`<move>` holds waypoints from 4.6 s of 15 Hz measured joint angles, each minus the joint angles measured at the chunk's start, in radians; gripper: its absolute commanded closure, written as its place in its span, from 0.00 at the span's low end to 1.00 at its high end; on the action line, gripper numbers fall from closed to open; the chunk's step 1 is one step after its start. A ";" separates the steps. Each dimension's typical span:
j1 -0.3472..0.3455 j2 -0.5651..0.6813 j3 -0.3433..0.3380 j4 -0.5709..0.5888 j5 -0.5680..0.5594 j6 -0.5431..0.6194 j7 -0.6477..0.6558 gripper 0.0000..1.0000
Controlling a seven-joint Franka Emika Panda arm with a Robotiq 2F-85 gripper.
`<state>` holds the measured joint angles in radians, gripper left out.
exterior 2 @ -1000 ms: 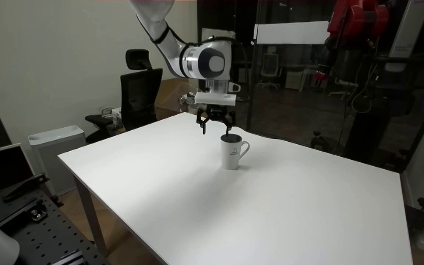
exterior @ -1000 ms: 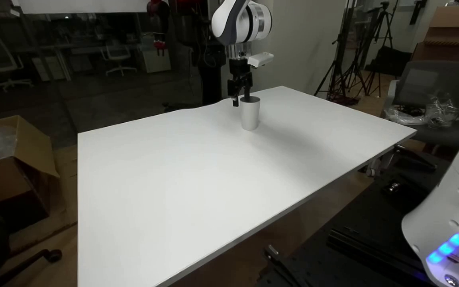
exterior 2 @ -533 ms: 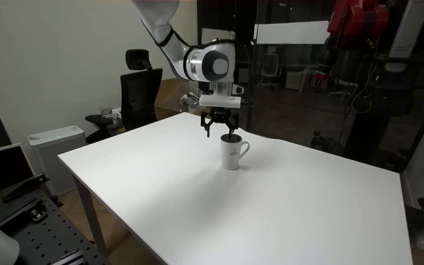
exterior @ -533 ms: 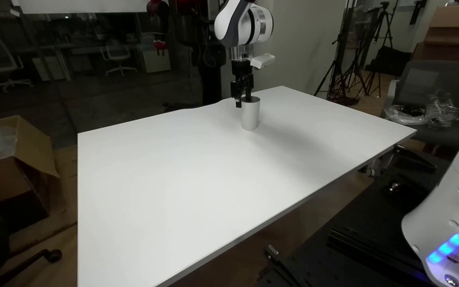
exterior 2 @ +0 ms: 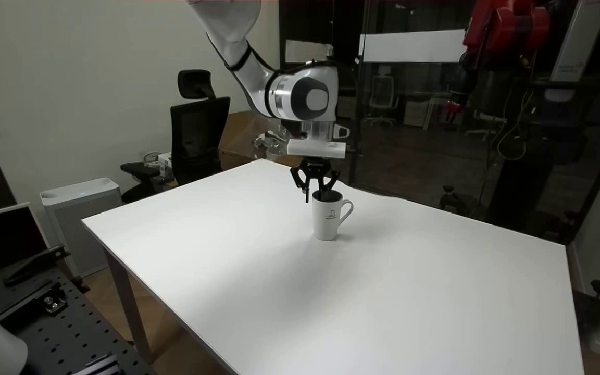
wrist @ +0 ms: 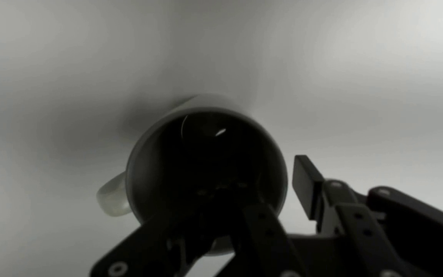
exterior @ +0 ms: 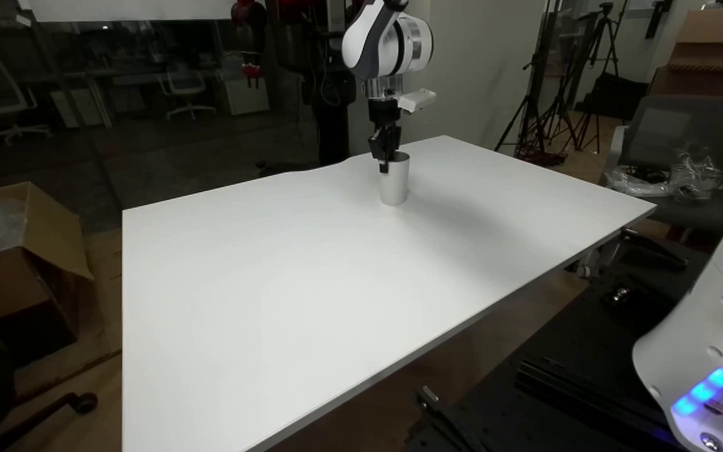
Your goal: Move the mug to the left
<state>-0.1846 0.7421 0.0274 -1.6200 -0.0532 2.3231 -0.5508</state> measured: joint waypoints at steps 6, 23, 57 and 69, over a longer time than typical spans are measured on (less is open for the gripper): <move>-0.012 0.005 0.005 0.017 0.003 -0.003 -0.001 0.98; 0.065 0.047 0.024 0.101 -0.026 -0.067 0.003 0.98; 0.215 0.225 0.044 0.424 -0.003 -0.201 0.201 0.00; 0.215 0.132 0.049 0.421 0.015 -0.220 0.201 0.00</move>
<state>0.0303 0.8741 0.0760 -1.1985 -0.0377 2.1030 -0.3494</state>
